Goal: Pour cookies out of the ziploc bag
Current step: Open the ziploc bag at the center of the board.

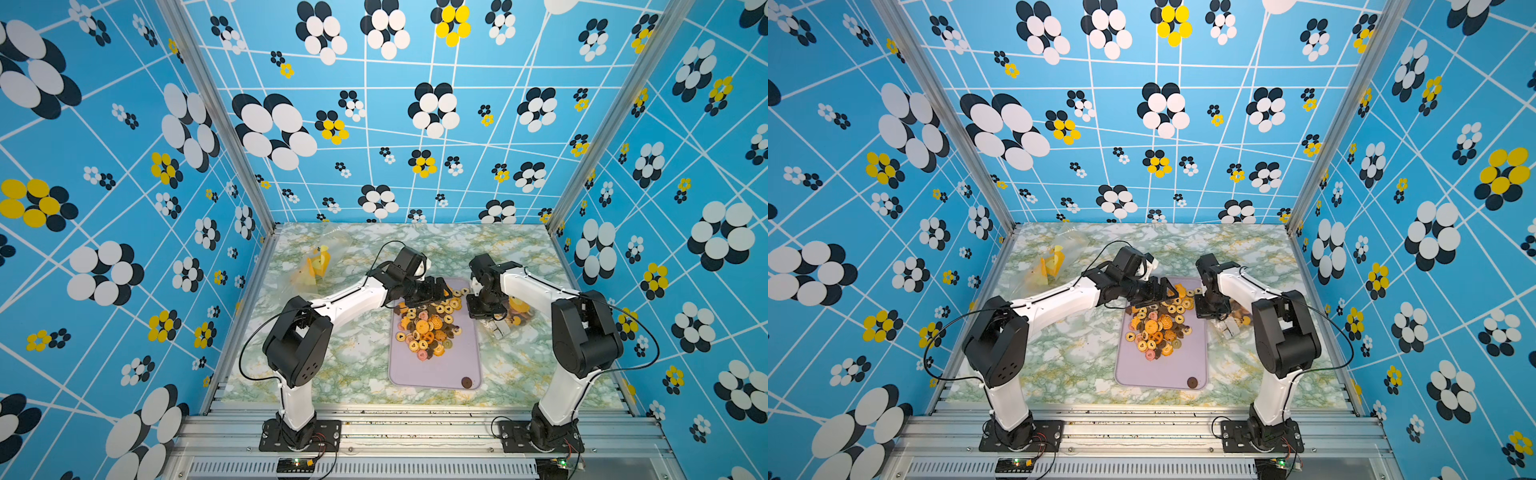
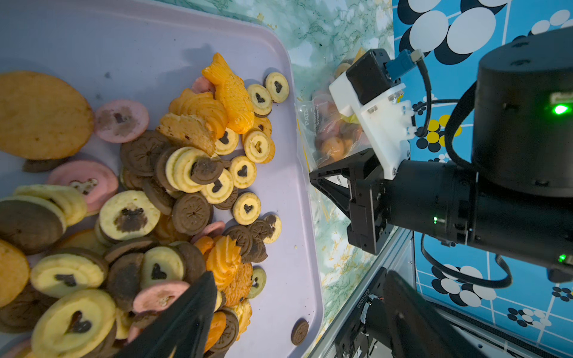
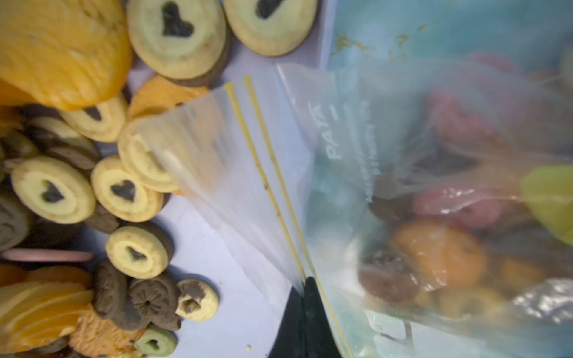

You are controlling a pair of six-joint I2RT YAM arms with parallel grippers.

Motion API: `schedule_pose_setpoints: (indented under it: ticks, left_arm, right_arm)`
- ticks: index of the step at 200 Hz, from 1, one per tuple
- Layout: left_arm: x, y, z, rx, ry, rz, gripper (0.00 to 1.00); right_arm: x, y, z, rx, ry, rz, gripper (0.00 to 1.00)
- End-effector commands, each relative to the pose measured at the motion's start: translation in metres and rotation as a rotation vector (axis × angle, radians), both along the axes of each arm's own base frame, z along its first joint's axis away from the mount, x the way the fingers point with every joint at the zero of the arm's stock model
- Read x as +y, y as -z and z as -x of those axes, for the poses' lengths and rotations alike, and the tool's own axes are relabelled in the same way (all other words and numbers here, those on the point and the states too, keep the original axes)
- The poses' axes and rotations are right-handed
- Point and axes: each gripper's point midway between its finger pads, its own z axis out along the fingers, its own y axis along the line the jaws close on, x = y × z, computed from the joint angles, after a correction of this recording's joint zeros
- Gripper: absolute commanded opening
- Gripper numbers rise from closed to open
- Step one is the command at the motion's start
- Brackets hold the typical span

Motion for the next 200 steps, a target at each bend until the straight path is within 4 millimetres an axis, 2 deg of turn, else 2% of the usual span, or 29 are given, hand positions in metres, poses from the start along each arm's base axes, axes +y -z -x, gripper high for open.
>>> schedule_pose_setpoints:
  ticks: [1,37,68,128,200]
  left_arm:
    - [-0.011,0.002,0.001,-0.015,0.022,0.01,0.86]
    - [-0.028,0.004,-0.002,-0.036,0.064,0.038,0.85]
    - [-0.043,0.012,0.0,-0.042,0.105,0.048,0.77]
    - [-0.071,0.034,0.004,-0.035,0.156,0.029,0.69]
    - [-0.089,0.058,0.001,-0.018,0.163,0.008,0.61]
  right_arm:
    - [0.0,-0.013,-0.008,-0.037,0.037,-0.076,0.0]
    - [0.008,-0.024,-0.01,-0.03,0.063,-0.22,0.0]
    - [0.012,-0.029,-0.009,-0.023,0.085,-0.29,0.0]
    - [0.012,-0.032,-0.008,-0.015,0.106,-0.325,0.0]
    - [0.011,-0.034,-0.008,-0.008,0.136,-0.369,0.0]
